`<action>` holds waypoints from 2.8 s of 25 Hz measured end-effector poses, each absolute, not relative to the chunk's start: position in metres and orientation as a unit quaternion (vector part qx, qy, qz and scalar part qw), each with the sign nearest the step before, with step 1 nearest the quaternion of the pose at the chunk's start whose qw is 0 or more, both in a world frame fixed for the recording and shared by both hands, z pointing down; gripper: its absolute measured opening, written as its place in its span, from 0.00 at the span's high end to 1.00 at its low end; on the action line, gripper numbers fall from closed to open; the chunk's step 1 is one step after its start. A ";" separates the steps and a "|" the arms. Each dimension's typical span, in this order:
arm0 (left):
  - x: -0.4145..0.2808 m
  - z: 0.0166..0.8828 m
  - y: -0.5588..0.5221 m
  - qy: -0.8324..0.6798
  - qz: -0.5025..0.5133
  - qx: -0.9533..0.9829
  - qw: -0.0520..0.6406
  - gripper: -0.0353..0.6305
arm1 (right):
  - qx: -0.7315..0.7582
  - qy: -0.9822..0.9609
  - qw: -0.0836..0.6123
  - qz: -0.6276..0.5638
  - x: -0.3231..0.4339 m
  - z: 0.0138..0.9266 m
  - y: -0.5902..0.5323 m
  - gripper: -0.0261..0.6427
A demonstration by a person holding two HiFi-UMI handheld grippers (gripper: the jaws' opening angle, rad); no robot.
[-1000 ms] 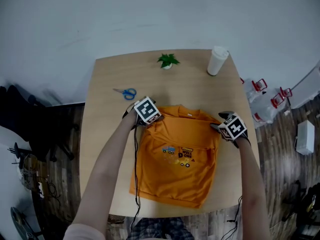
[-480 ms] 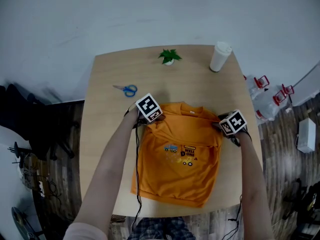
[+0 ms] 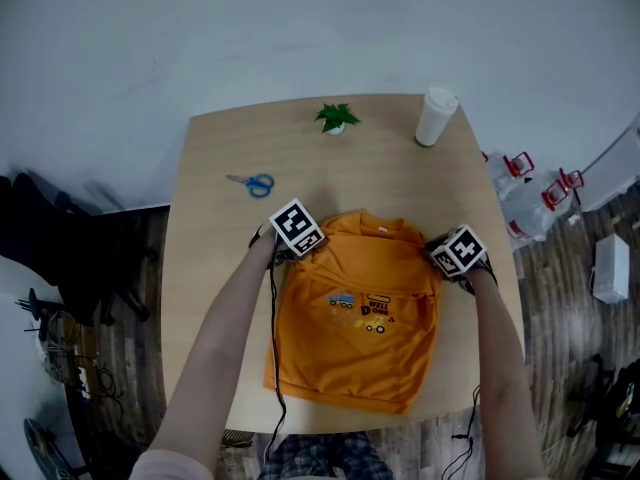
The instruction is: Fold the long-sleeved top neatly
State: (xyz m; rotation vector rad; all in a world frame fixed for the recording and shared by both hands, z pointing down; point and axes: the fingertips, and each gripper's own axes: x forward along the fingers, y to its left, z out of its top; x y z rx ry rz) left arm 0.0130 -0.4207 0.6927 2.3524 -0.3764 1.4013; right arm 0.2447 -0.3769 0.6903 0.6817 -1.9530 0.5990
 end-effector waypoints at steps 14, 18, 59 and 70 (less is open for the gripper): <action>0.017 0.628 -0.445 -0.239 0.441 0.863 0.057 0.78 | 0.383 -0.805 0.430 0.143 0.257 0.631 -0.401 0.89; 0.017 0.601 -0.426 -0.243 0.422 0.874 -0.003 0.78 | 0.380 -0.820 0.417 0.095 0.250 0.605 -0.384 0.89; -0.045 0.620 -0.145 -0.147 0.474 0.853 -0.161 0.75 | 0.182 -0.866 0.465 -0.030 0.163 0.633 -0.071 0.88; -0.044 0.602 -0.136 -0.141 0.473 0.842 -0.219 0.76 | 0.182 -0.875 0.447 -0.040 0.156 0.610 -0.057 0.89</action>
